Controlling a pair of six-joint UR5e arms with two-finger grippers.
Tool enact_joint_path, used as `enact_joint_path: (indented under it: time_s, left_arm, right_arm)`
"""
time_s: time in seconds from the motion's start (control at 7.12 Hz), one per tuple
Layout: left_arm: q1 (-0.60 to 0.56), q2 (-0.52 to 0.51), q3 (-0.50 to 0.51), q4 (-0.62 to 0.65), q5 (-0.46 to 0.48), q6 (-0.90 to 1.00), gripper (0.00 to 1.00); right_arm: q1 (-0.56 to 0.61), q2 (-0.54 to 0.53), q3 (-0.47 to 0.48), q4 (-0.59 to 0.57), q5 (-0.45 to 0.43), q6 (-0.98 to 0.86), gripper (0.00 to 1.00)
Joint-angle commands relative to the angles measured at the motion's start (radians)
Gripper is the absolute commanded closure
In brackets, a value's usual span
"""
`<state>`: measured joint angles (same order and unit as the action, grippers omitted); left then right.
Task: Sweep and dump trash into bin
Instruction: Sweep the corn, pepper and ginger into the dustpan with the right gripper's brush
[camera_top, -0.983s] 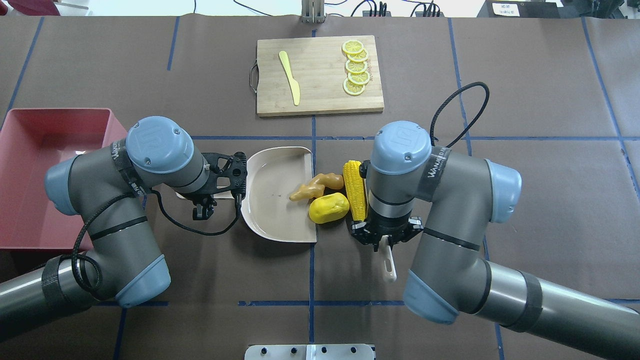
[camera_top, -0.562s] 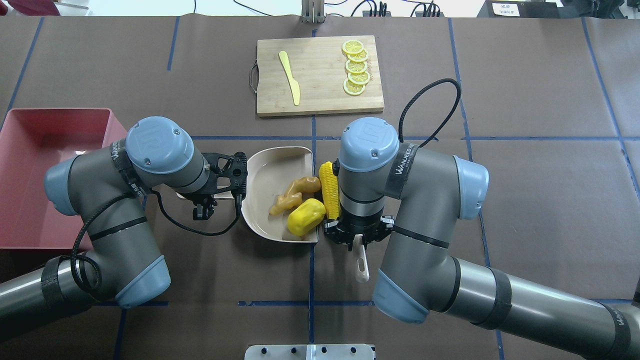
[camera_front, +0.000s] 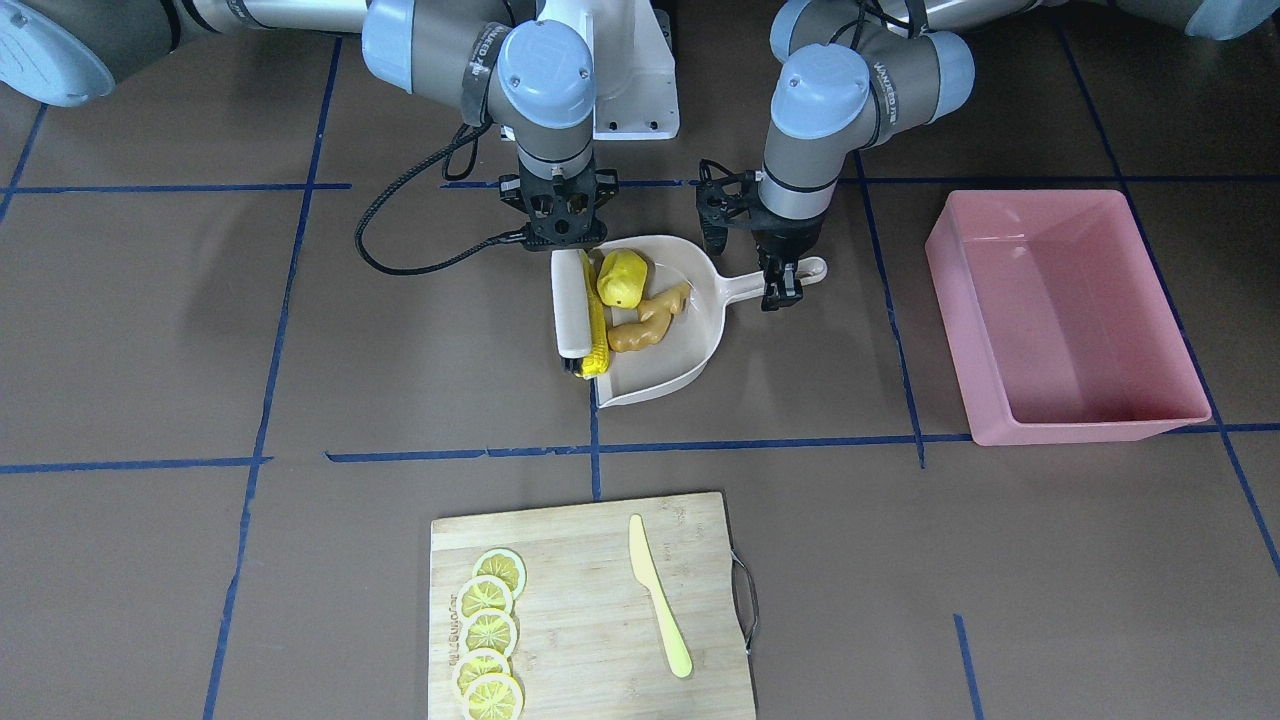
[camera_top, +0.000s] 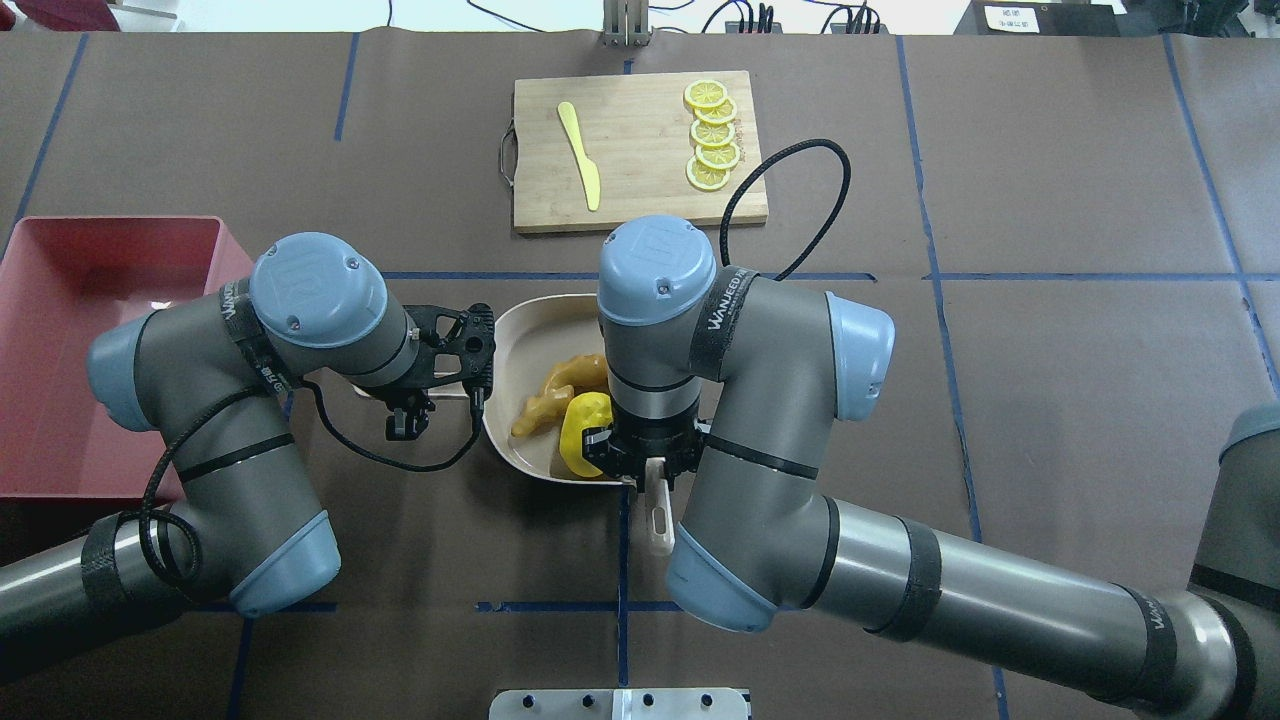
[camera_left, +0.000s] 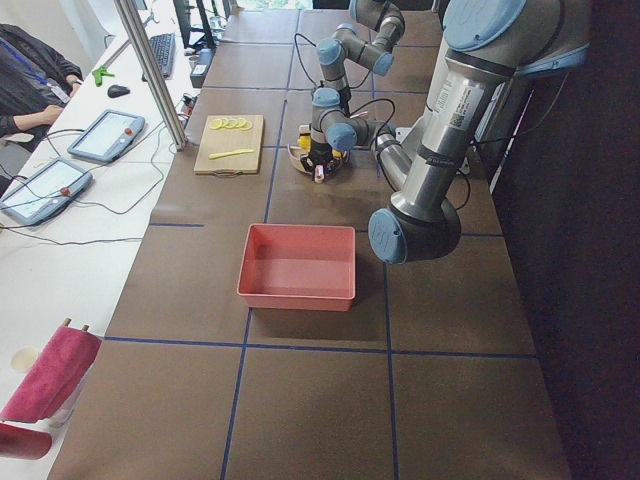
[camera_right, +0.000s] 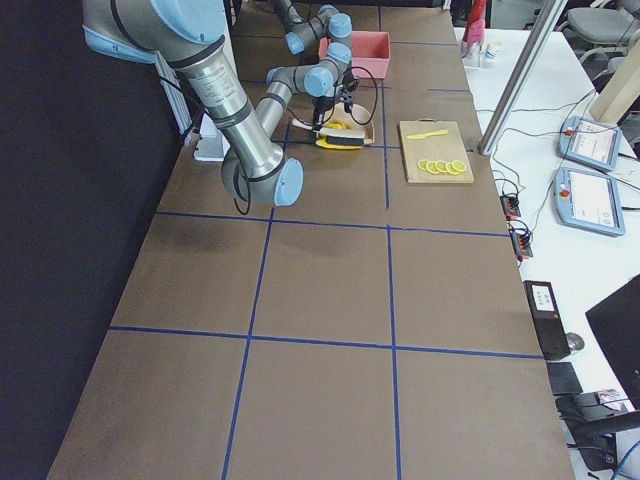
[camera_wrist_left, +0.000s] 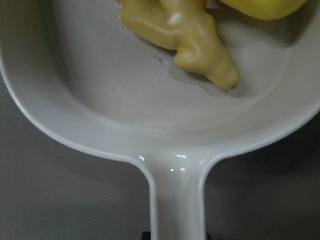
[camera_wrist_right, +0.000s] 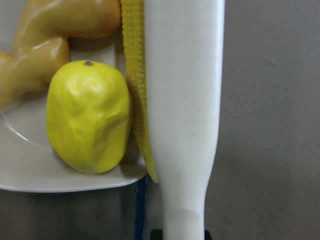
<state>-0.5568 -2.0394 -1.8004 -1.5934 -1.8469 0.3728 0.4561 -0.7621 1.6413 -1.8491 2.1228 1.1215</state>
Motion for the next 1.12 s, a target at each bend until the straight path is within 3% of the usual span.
enact_joint_path:
  time_s: [0.0, 0.28, 0.56, 0.98]
  left_arm:
    - [0.0, 0.001, 0.001, 0.0, 0.0, 0.0, 1.0]
    - [0.0, 0.002, -0.001, 0.0, 0.0, 0.0, 1.0]
    - [0.0, 0.004, -0.001, 0.0, 0.0, 0.0, 1.0]
    - [0.0, 0.007, -0.001, 0.0, 0.0, 0.002, 1.0]
  right_arm:
    - [0.0, 0.02, -0.011, 0.002, 0.0, -0.002, 1.0]
    - [0.0, 0.021, -0.014, 0.046, 0.0, 0.001, 1.0]
    - [-0.005, 0.02, -0.084, 0.218, 0.002, 0.055, 1.0]
    - [-0.005, 0.023, -0.084, 0.254, 0.019, 0.07, 1.0]
